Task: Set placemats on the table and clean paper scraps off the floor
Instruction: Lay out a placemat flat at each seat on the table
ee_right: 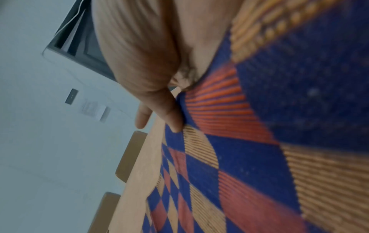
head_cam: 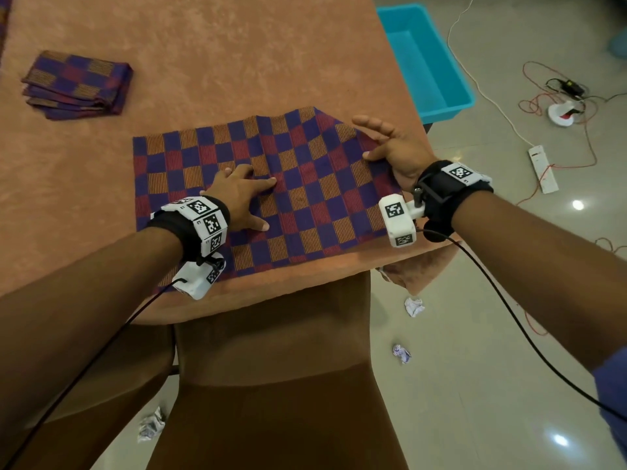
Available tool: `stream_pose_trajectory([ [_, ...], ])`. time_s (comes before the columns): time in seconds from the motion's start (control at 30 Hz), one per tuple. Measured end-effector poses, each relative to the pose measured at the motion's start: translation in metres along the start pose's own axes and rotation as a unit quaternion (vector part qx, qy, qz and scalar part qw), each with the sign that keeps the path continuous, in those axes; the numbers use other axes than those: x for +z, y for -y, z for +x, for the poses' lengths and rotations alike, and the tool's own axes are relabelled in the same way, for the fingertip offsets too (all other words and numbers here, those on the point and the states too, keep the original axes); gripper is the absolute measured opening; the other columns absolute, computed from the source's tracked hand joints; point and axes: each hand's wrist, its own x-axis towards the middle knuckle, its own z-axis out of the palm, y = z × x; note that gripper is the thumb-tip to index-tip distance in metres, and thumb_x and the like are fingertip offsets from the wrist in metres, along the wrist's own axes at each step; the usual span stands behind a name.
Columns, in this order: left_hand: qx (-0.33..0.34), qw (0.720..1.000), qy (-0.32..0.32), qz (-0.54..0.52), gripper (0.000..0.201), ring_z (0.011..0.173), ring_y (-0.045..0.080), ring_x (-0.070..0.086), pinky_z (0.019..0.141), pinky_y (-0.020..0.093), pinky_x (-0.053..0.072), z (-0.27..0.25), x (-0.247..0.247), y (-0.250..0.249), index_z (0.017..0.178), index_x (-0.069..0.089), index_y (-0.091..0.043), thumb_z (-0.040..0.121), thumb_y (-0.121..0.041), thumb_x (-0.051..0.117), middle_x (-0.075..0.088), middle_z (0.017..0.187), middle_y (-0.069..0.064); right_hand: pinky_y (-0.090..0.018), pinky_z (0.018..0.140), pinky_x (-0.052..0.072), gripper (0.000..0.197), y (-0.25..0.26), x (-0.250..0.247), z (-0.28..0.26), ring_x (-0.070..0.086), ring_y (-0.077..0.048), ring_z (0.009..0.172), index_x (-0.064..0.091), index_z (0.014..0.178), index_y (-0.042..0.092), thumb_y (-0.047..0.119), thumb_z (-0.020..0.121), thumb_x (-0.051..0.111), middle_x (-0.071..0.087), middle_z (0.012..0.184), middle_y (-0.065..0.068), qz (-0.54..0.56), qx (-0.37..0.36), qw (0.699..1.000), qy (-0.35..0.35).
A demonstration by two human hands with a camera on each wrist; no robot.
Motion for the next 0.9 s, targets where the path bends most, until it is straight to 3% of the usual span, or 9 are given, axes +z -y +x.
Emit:
stream_pose_trajectory([
  [0.17,-0.004,1.0,0.004,-0.011,0.095,0.142,0.042,0.013,0.106,0.07,0.027,-0.003,-0.003,-0.002,0.147,0.023,-0.046,0.069,-0.055,0.076,0.013,0.157,0.005,-0.027,0.076,0.057,0.063,0.01,-0.01,-0.018,0.069,-0.014,0.098,0.07,0.108,0.016,-0.029,0.077,0.039,0.075,0.102,0.002,0.014,-0.083,0.996,-0.017],
  [0.27,-0.004,1.0,0.004,-0.011,0.095,0.141,0.042,0.013,0.105,0.069,0.028,-0.003,-0.002,-0.003,0.146,0.023,-0.047,0.068,-0.056,0.076,0.013,0.157,0.005,-0.024,0.08,0.056,0.065,-0.002,-0.016,-0.035,0.065,-0.008,0.105,0.075,0.096,0.025,-0.027,0.075,0.042,0.072,0.106,0.008,-0.113,-0.109,0.986,-0.056],
  [0.37,-0.005,1.0,0.011,-0.001,0.095,0.138,0.044,0.017,0.105,0.067,0.031,-0.004,-0.005,-0.005,0.147,0.023,-0.046,0.068,-0.057,0.075,0.015,0.155,0.006,-0.017,0.077,0.053,0.046,-0.024,-0.02,-0.035,0.059,-0.007,0.107,0.066,0.112,0.022,-0.013,0.084,0.052,0.063,0.112,0.007,-0.286,-0.016,0.955,-0.081],
  [0.43,-0.002,1.0,0.01,0.005,0.095,0.137,0.044,0.019,0.106,0.064,0.032,-0.005,-0.007,-0.008,0.147,0.024,-0.044,0.068,-0.057,0.075,0.018,0.153,0.006,-0.015,0.075,0.047,0.037,-0.031,-0.02,-0.029,0.056,-0.009,0.105,0.056,0.122,0.02,0.004,0.089,0.062,0.058,0.111,0.008,-0.281,0.03,0.956,-0.075],
  [0.5,-0.005,1.0,0.009,0.0,0.095,0.135,0.044,0.021,0.106,0.062,0.033,-0.006,-0.009,-0.008,0.147,0.024,-0.044,0.068,-0.056,0.076,0.02,0.151,0.006,-0.02,0.071,0.05,0.03,-0.023,-0.015,-0.017,0.063,-0.007,0.091,0.055,0.117,0.02,0.012,0.09,0.064,0.064,0.103,0.005,-0.208,0.02,0.971,-0.116],
  [0.57,-0.011,1.0,0.011,-0.007,0.095,0.134,0.043,0.021,0.104,0.064,0.033,-0.007,-0.009,-0.009,0.146,0.025,-0.044,0.068,-0.055,0.077,0.02,0.151,0.005,-0.016,0.056,0.049,0.028,-0.009,-0.011,-0.002,0.067,-0.003,0.07,0.053,0.116,0.02,0.008,0.091,0.06,0.067,0.093,0.002,-0.118,0.019,0.986,-0.115],
  [0.63,-0.014,1.0,0.012,-0.013,0.094,0.135,0.043,0.02,0.103,0.066,0.033,-0.009,-0.01,-0.009,0.146,0.025,-0.045,0.068,-0.053,0.077,0.02,0.152,0.004,-0.013,0.048,0.047,0.036,0.0,-0.007,0.014,0.066,-0.002,0.061,0.051,0.122,0.023,0.004,0.092,0.058,0.067,0.088,0.002,-0.105,0.032,0.99,-0.088],
  [0.8,-0.02,0.999,0.015,-0.022,0.094,0.135,0.042,0.019,0.103,0.067,0.034,-0.01,-0.01,-0.009,0.145,0.026,-0.047,0.068,-0.052,0.078,0.019,0.152,0.003,-0.021,0.062,0.056,0.047,0.005,-0.008,0.056,0.07,-0.005,0.074,0.062,0.113,0.018,-0.018,0.088,0.043,0.074,0.085,0.009,-0.143,0.043,0.987,-0.056],
  [0.9,-0.023,0.999,0.014,-0.027,0.094,0.137,0.041,0.017,0.102,0.068,0.034,-0.009,-0.009,-0.008,0.145,0.025,-0.048,0.067,-0.052,0.079,0.018,0.152,0.002,-0.018,0.069,0.055,0.056,0.016,-0.011,0.066,0.068,-0.007,0.087,0.056,0.128,0.016,-0.019,0.086,0.041,0.071,0.101,0.005,-0.206,-0.025,0.975,-0.081],
])
